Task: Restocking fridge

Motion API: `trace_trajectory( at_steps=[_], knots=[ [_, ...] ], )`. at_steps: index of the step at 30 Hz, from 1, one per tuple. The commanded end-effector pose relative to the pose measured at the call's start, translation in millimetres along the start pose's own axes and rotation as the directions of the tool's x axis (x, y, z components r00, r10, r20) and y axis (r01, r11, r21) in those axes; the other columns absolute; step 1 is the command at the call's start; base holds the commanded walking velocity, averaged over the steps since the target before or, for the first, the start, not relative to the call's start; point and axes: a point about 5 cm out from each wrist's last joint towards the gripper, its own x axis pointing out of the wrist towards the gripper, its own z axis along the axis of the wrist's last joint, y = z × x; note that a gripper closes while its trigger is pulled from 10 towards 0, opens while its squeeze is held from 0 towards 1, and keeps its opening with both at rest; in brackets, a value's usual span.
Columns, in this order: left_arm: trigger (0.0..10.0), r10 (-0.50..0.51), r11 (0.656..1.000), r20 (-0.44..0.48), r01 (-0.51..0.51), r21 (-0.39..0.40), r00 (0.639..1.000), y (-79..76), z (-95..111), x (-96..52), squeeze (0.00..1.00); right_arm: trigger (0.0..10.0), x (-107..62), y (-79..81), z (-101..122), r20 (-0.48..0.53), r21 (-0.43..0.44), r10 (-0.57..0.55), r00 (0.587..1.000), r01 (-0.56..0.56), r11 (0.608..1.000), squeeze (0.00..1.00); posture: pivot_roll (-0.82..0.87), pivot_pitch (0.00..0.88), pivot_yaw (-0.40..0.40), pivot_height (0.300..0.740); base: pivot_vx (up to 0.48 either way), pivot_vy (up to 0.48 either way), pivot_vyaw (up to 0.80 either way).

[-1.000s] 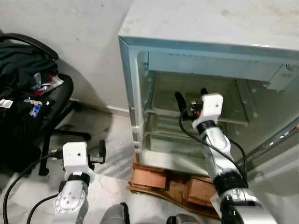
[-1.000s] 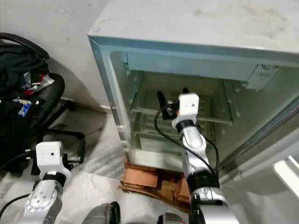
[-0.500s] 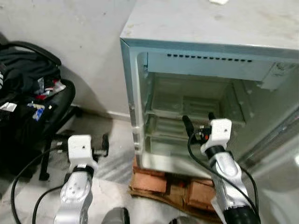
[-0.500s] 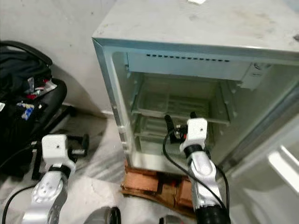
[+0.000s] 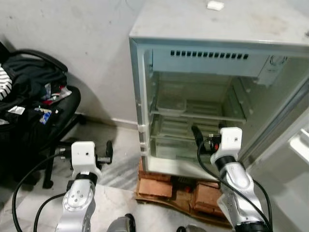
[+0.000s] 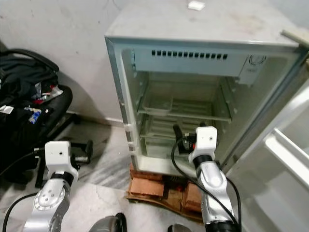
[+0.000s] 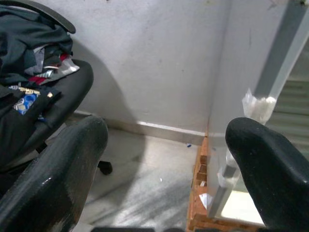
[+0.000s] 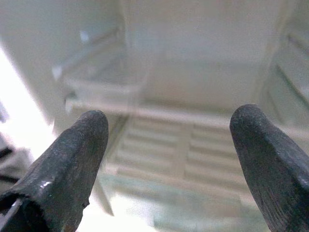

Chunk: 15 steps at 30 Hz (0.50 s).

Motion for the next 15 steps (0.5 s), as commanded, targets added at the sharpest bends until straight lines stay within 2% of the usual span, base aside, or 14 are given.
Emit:
trace_trajectory(
  at_steps=[1,9,15],
  knots=[
    [10.0,-0.002,1.000,-0.009,0.002,0.008,1.000,2.0,-2.0,-1.5,0.00,10.0,1.4,2.7,5.9,0.016,-0.005,0.016,1.000,-0.016,1.000,0.00,0.02,0.091,0.059,0.740,0.000,0.000,0.00],
    [10.0,-0.013,1.000,-0.005,0.013,0.008,1.000,1.3,0.4,1.4,0.00,10.0,11.3,-1.2,14.9,0.027,-0.020,0.015,1.000,-0.015,1.000,0.00,0.00,0.105,0.072,0.740,-0.327,0.000,0.00],
    [10.0,-0.032,0.999,-0.024,0.033,0.008,0.999,-1.4,-4.2,-2.3,0.00,10.0,7.7,-2.1,12.4,0.014,-0.024,0.012,1.000,-0.012,1.000,0.00,0.00,0.125,0.071,0.740,-0.327,0.000,0.00]
  ],
)
